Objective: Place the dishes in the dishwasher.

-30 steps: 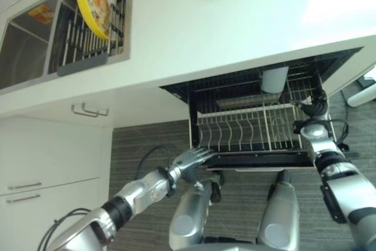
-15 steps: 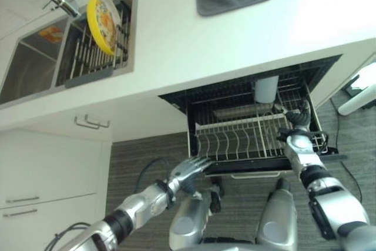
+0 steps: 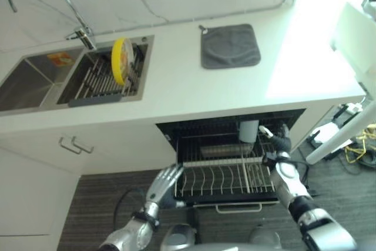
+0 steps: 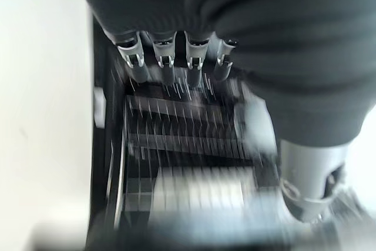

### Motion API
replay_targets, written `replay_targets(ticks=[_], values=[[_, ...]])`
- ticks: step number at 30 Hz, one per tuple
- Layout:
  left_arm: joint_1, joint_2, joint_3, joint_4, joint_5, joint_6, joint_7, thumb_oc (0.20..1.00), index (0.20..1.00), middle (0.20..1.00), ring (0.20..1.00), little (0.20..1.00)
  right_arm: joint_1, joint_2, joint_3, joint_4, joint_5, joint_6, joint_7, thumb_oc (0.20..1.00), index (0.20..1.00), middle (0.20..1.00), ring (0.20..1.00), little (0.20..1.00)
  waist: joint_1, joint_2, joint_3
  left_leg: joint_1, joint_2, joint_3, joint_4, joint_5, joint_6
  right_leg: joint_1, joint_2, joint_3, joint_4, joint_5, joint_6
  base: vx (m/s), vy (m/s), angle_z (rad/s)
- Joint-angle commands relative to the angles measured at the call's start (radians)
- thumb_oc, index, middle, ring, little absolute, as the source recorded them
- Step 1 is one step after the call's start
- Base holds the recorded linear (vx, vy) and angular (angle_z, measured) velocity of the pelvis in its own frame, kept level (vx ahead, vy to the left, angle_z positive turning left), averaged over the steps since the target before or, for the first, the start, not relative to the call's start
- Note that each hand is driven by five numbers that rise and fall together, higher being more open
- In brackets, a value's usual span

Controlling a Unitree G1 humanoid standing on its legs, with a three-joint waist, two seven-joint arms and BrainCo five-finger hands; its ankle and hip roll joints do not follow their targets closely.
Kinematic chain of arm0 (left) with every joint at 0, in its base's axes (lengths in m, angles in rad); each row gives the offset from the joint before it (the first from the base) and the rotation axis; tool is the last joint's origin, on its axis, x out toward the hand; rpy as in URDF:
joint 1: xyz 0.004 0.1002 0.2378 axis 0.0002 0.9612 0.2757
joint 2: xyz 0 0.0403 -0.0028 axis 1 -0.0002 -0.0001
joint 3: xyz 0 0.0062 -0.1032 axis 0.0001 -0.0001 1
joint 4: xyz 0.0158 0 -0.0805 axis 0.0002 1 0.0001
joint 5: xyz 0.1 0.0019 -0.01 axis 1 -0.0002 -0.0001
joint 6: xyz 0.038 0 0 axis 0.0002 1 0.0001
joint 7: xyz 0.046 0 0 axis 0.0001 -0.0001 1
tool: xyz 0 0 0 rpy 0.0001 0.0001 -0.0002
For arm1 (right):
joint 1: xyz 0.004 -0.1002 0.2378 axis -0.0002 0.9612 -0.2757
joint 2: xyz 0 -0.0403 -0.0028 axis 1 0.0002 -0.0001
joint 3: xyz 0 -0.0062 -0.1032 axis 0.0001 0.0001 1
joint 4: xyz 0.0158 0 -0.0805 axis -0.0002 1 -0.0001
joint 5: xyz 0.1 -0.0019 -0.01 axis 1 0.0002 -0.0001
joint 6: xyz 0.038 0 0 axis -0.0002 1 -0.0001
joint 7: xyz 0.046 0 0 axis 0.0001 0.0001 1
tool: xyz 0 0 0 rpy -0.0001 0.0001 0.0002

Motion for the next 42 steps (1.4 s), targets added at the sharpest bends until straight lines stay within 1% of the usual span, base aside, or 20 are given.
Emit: replay_targets(ticks=[1,4,7,9,10,13,16,18,21,23,25,28,29,31,32,34,35,37,38,42], values=[[-0.061,0.004,0.090,-0.059,-0.109,-0.115,0.096,1.000,1.000,1.000,1.000,1.000,-0.015,-0.030,-0.022,-0.135,0.103,-0.068,0.085,1.000,1.000,1.000,1.000,1.000,0.029,0.006,0.037,0.022,0.074,0.014,0.119,-0.141,-0.005,-0.029,-0.006,-0.033,0.095,-0.072,-0.068,-0.01,-0.066,0.02],[-0.042,-0.019,0.164,-0.085,-0.117,-0.184,0.116,1.000,1.000,1.000,1.000,1.000,0.067,-0.033,-0.025,-0.232,0.164,-0.070,0.137,1.000,1.000,1.000,1.000,1.000,0.026,-0.010,0.027,0.031,0.078,0.016,0.103,-0.132,-0.007,-0.017,0.000,-0.040,0.077,-0.065,-0.067,-0.02,-0.059,0.00],[-0.026,-0.034,0.226,-0.131,-0.191,-0.246,0.093,1.000,1.000,1.000,1.000,1.000,0.136,-0.033,-0.039,-0.335,0.177,-0.065,0.165,1.000,1.000,1.000,1.000,1.000,0.012,-0.020,0.018,0.035,0.083,0.026,0.081,-0.119,-0.013,-0.011,0.005,-0.046,0.057,-0.058,-0.065,-0.02,-0.016,-0.02],[-0.004,-0.047,0.278,-0.187,-0.346,-0.327,-0.005,1.000,1.000,1.000,1.000,1.000,0.205,-0.030,-0.062,-0.438,0.183,-0.054,0.194,1.000,1.000,1.000,1.000,1.000,-0.004,-0.027,0.011,0.037,0.087,0.034,0.065,-0.108,-0.018,-0.006,0.009,-0.051,0.039,-0.051,-0.063,-0.03,-0.004,-0.01],[0.011,-0.058,0.303,-0.228,-0.430,-0.367,-0.088,1.000,1.000,1.000,1.000,1.000,0.235,-0.031,-0.069,-0.486,0.165,-0.062,0.187,1.000,1.000,1.000,1.000,1.000,-0.010,-0.030,0.009,0.037,0.088,0.037,0.060,-0.104,-0.019,-0.004,0.011,-0.054,0.027,-0.044,-0.062,-0.03,0.003,0.04],[0.058,-0.073,0.356,-0.357,-0.542,-0.421,-0.143,1.000,1.000,1.000,1.000,1.000,0.310,-0.038,-0.097,-0.610,0.106,-0.062,0.186,1.000,1.000,1.000,1.000,1.000,-0.025,-0.036,0.005,0.035,0.088,0.045,0.050,-0.099,-0.024,-0.002,0.016,-0.060,-0.007,-0.024,-0.056,-0.03,0.018,0.04],[0.095,-0.071,0.404,-0.454,-0.601,-0.465,-0.128,1.000,1.000,1.000,1.000,1.000,0.370,-0.072,-0.115,-0.704,0.084,-0.084,0.221,1.000,1.000,1.000,1.000,1.000,-0.032,-0.039,-0.002,0.035,0.083,0.049,0.043,-0.099,-0.027,-0.001,0.020,-0.061,-0.044,-0.005,-0.049,-0.02,0.053,0.01],[0.116,-0.069,0.434,-0.500,-0.606,-0.502,-0.083,1.000,1.000,1.000,1.000,1.000,0.395,-0.093,-0.119,-0.760,0.048,-0.133,0.252,1.000,1.000,1.000,1.000,1.000,-0.032,-0.040,-0.009,0.034,0.078,0.047,0.043,-0.103,-0.027,-0.001,0.021,-0.061,-0.067,0.009,-0.044,-0.02,0.100,-0.01],[0.125,-0.077,0.465,-0.560,-0.622,-0.540,-0.031,1.000,1.000,1.000,1.000,1.000,0.387,-0.123,-0.115,-0.831,-0.029,-0.207,0.238,1.000,1.000,1.000,1.000,1.000,-0.028,-0.046,-0.019,0.023,0.053,0.026,0.099,-0.147,-0.016,-0.003,0.017,-0.043,-0.074,0.013,-0.043,0.01,0.187,-0.03],[0.116,-0.082,0.486,-0.605,-0.609,-0.574,-0.020,1.000,1.000,1.000,1.000,1.000,0.356,-0.130,-0.113,-0.860,-0.082,-0.241,0.177,1.000,1.000,1.000,1.000,1.000,-0.015,-0.056,-0.015,0.001,0.015,-0.010,0.184,-0.206,0.014,-0.010,0.000,-0.018,-0.037,0.009,-0.041,0.04,0.311,0.01],[0.103,-0.080,0.495,-0.630,-0.593,-0.590,-0.036,1.000,1.000,1.000,1.000,1.000,0.331,-0.121,-0.107,-0.867,-0.115,-0.247,0.116,1.000,1.000,1.000,1.000,1.000,-0.007,-0.056,-0.014,-0.002,-0.013,-0.024,0.186,-0.218,0.039,-0.020,-0.018,-0.005,-0.017,0.021,-0.027,0.03,0.362,0.06],[0.078,-0.066,0.508,-0.665,-0.548,-0.584,-0.026,1.000,1.000,1.000,1.000,1.000,0.312,-0.087,-0.106,-0.878,-0.129,-0.255,0.069,1.000,1.000,1.000,1.000,1.000,-0.005,-0.053,-0.008,0.029,-0.079,-0.028,0.138,-0.221,0.074,-0.070,-0.088,0.016,0.021,0.151,0.025,0.01,0.358,0.06],[0.072,-0.059,0.512,-0.671,-0.528,-0.576,-0.009,1.000,1.000,1.000,1.000,1.000,0.312,-0.081,-0.109,-0.884,-0.126,-0.256,0.076,1.000,1.000,1.000,1.000,1.000,-0.006,-0.049,-0.008,0.037,-0.085,-0.018,0.121,-0.221,0.079,-0.087,-0.090,0.013,0.039,0.159,0.030,-0.05,0.283,-0.07],[0.065,-0.047,0.528,-0.683,-0.510,-0.547,0.018,1.000,1.000,1.000,1.000,1.000,0.308,-0.072,-0.107,-0.888,-0.115,-0.258,0.097,1.000,1.000,1.000,1.000,1.000,-0.001,-0.036,-0.011,0.049,-0.086,0.024,0.084,-0.213,0.084,-0.111,-0.071,-0.025,0.102,0.141,0.030,-0.14,0.305,-0.37],[0.053,-0.036,0.557,-0.696,-0.492,-0.533,0.053,1.000,1.000,1.000,1.000,1.000,0.298,-0.073,-0.099,-0.891,-0.090,-0.270,0.121,1.000,1.000,1.000,1.000,1.000,0.009,-0.020,-0.015,0.049,-0.088,0.047,0.039,-0.192,0.099,-0.125,0.011,-0.048,0.218,0.051,0.012,-0.21,0.292,-0.59],[0.053,-0.029,0.583,-0.698,-0.422,-0.502,0.127,1.000,1.000,1.000,1.000,1.000,0.294,-0.081,-0.096,-0.900,-0.084,-0.284,0.139,1.000,1.000,1.000,1.000,1.000,0.017,-0.018,-0.021,0.039,-0.104,0.055,0.012,-0.174,0.110,-0.136,0.084,-0.061,0.300,0.010,0.000,-0.20,0.159,-0.36],[0.055,-0.024,0.596,-0.691,-0.400,-0.497,0.154,1.000,1.000,1.000,1.000,1.000,0.288,-0.087,-0.094,-0.899,-0.075,-0.296,0.154,1.000,1.000,1.000,1.000,1.000,0.024,-0.027,-0.024,0.028,-0.122,0.059,0.008,-0.168,0.112,-0.126,0.124,-0.061,0.297,-0.002,-0.008,-0.18,0.016,-0.10],[0.067,-0.023,0.614,-0.676,-0.363,-0.507,0.186,1.000,1.000,1.000,1.000,1.000,0.272,-0.093,-0.087,-0.879,-0.038,-0.312,0.184,1.000,1.000,1.000,1.000,1.000,0.047,-0.048,-0.030,-0.021,-0.149,0.066,0.024,-0.156,0.103,-0.047,0.188,-0.055,0.184,-0.041,-0.037,-0.15,-0.118,-0.24],[0.075,-0.027,0.624,-0.668,-0.340,-0.513,0.199,1.000,1.000,1.000,1.000,1.000,0.256,-0.095,-0.081,-0.851,-0.022,-0.335,0.200,1.000,1.000,1.000,1.000,1.000,0.065,-0.055,-0.032,-0.064,-0.162,0.048,0.051,-0.140,0.083,0.008,0.217,-0.037,0.056,-0.076,-0.068,-0.10,-0.167,-0.33],[0.091,-0.057,0.634,-0.630,-0.284,-0.551,0.211,1.000,1.000,1.000,1.000,1.000,0.227,-0.095,-0.066,-0.828,-0.049,-0.380,0.163,1.000,1.000,1.000,1.000,1.000,0.087,-0.037,-0.040,-0.117,-0.176,0.002,0.079,-0.103,0.058,0.046,0.237,-0.004,-0.068,-0.075,-0.106,-0.06,-0.043,-0.30]])
